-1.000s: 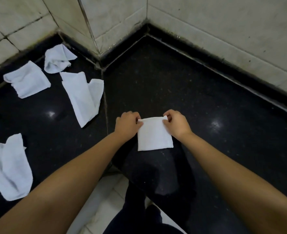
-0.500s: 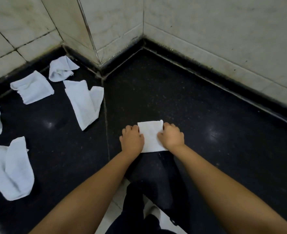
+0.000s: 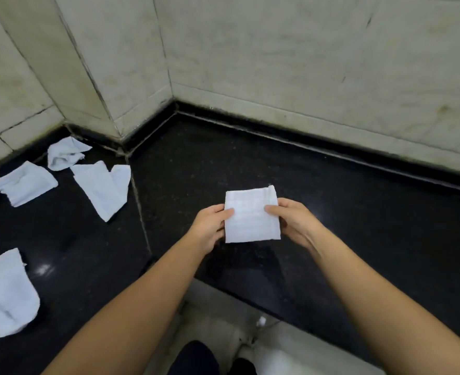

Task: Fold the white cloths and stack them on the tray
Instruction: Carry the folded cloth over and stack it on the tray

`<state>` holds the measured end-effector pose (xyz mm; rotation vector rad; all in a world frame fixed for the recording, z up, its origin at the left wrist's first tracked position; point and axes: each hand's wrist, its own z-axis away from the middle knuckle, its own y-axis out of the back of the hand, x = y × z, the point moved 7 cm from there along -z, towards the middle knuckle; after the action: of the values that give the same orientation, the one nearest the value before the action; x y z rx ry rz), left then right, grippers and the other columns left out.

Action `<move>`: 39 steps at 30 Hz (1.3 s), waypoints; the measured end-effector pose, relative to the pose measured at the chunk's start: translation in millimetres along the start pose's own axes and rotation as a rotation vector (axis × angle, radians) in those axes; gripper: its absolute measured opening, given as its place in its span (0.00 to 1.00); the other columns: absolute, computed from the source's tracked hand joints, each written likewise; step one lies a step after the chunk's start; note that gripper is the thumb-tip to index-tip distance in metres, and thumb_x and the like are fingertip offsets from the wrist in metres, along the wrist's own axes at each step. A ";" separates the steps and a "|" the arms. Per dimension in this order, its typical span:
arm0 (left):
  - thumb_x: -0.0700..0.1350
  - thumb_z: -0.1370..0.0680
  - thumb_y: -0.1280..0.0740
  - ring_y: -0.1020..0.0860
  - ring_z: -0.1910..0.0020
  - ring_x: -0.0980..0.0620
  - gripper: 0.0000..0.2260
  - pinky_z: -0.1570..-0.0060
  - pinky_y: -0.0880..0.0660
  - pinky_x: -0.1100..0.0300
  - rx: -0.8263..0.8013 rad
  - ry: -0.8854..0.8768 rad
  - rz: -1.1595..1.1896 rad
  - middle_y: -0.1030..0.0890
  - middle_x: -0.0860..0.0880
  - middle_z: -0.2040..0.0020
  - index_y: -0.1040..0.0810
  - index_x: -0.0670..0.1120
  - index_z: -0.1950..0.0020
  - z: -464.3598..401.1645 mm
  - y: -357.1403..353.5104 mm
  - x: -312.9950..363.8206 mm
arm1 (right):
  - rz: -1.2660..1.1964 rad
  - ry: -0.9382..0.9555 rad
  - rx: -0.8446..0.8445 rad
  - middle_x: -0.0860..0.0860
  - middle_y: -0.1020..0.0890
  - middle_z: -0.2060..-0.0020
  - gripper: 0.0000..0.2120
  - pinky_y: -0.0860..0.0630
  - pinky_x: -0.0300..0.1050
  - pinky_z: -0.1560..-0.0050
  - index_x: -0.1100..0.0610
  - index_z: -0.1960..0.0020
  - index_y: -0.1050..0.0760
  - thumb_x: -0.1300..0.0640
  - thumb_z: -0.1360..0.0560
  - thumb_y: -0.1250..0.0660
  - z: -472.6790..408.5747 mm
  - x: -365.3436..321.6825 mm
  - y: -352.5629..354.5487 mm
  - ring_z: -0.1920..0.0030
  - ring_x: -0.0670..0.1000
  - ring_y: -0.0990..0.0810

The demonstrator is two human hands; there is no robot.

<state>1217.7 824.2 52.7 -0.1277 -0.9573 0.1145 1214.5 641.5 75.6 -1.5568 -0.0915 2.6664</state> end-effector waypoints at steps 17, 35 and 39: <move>0.37 0.23 0.36 0.21 0.59 0.52 0.05 0.62 0.23 0.58 -0.722 0.221 -0.433 0.19 0.48 0.58 0.23 0.45 0.55 197.2 -257.5 -181.1 | -0.505 0.112 0.828 0.53 0.20 0.56 0.07 0.25 0.44 0.56 0.59 0.46 0.25 0.64 0.22 0.39 356.1 183.5 198.7 0.58 0.50 0.21; 0.36 0.22 0.37 0.24 0.64 0.52 0.05 0.60 0.23 0.57 -1.070 0.328 -0.591 0.20 0.48 0.65 0.24 0.45 0.55 470.8 -605.9 -405.9 | -0.752 0.241 1.217 0.53 0.20 0.58 0.06 0.21 0.39 0.64 0.57 0.55 0.25 0.65 0.23 0.38 691.2 315.2 492.9 0.60 0.49 0.21; 0.37 0.22 0.36 0.23 0.59 0.51 0.05 0.57 0.24 0.57 -1.074 0.272 -0.547 0.21 0.47 0.58 0.25 0.45 0.55 465.5 -681.9 -397.0 | -0.734 0.285 1.195 0.54 0.19 0.58 0.05 0.20 0.39 0.69 0.58 0.54 0.25 0.65 0.22 0.38 689.7 291.9 571.7 0.60 0.50 0.20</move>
<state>637.2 117.5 106.0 -0.8358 -0.6654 -0.9159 461.5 76.6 116.3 -1.0912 0.6613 1.3800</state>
